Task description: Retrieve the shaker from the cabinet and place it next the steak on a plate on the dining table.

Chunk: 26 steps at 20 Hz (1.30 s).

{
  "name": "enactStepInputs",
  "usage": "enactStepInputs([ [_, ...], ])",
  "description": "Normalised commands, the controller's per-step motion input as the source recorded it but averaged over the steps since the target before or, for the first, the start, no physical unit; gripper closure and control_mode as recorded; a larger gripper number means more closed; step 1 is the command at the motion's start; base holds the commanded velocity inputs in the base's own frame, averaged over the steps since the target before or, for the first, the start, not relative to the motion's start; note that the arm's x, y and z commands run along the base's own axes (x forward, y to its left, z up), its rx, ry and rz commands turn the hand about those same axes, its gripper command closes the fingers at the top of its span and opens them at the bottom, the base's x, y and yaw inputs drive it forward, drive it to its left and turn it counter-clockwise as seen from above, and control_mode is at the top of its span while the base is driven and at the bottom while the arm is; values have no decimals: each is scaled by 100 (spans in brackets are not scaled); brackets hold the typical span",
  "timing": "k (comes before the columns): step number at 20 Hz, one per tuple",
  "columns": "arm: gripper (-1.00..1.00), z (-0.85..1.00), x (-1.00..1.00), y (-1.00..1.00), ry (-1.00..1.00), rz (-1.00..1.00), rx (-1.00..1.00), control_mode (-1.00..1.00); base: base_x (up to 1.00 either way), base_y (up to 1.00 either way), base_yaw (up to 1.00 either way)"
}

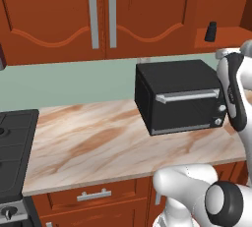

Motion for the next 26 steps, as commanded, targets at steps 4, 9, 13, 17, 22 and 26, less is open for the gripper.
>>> enactStepInputs([
  [4, -100, 26, 20, -11, 0, 2, -3, -100, 0, 0, 0],
  [9, -100, 36, 13, -7, 0, 2, 0, -100, 0, 0, 0],
  [13, -100, 32, 8, -7, 0, 4, 0, -100, 0, 0, 0],
  [17, -100, 19, 14, 0, 0, 6, 0, -100, 0, 0, 0],
  [22, -100, 6, 9, 0, 6, 7, 0, -100, 0, 0, 0],
  [26, -100, 0, 13, 0, 8, 10, 0, -100, 0, 0, 0],
])
